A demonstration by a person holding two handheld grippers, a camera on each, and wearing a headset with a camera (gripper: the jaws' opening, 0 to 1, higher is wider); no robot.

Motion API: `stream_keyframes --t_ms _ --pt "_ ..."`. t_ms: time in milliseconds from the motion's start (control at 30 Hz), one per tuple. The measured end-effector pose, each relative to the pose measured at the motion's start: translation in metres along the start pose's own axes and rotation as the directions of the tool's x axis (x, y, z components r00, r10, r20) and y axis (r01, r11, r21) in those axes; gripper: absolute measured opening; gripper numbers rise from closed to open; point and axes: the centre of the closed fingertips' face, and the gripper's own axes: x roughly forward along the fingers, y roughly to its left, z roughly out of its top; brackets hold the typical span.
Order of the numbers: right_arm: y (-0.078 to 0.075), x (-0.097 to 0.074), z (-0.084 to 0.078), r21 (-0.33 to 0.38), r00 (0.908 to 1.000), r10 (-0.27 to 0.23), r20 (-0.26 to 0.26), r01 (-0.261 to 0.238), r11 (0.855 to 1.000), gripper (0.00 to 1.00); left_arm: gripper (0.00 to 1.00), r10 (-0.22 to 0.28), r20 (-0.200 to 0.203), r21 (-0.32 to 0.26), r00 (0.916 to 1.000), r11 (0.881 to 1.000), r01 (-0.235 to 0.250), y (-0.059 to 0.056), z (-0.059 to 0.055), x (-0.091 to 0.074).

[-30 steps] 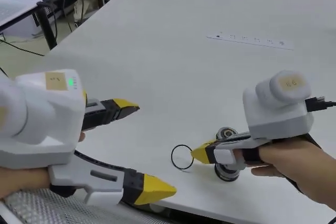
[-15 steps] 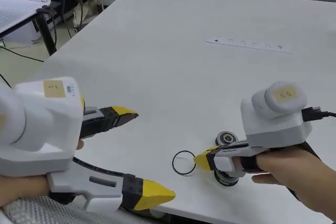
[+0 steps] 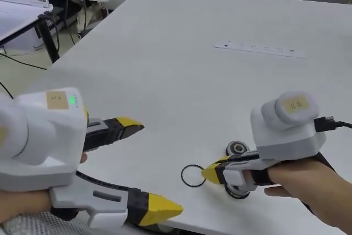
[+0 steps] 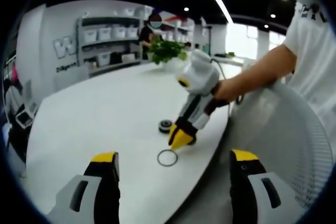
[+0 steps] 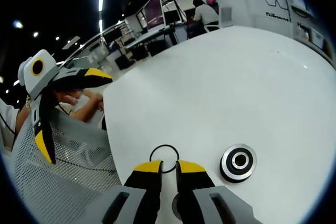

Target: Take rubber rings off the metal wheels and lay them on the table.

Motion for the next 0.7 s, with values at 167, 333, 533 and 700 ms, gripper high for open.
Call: stream_keyframes --t_ms 167,333,533,700 --pt "0.001 -0.011 0.009 -0.021 0.9993 0.015 0.034 -0.015 1.000 0.09 0.88 -0.003 -0.007 0.006 1.0000 1.000 0.003 -0.001 -0.001 0.000" --pt "0.003 -0.026 0.017 -0.061 0.9969 0.031 0.073 -0.027 0.998 0.11 0.88 -0.010 -0.013 0.011 0.9999 1.000 0.010 -0.002 -0.002 0.001" --pt "0.008 -0.045 0.027 -0.094 0.9900 0.078 0.118 -0.067 0.993 0.13 0.88 -0.022 -0.026 0.032 0.9994 0.999 0.023 -0.005 -0.003 0.002" --pt "0.010 -0.064 0.028 -0.118 0.9858 0.085 0.145 -0.068 0.991 0.16 0.88 -0.021 -0.027 0.050 0.9994 0.998 0.022 -0.005 -0.001 0.002"
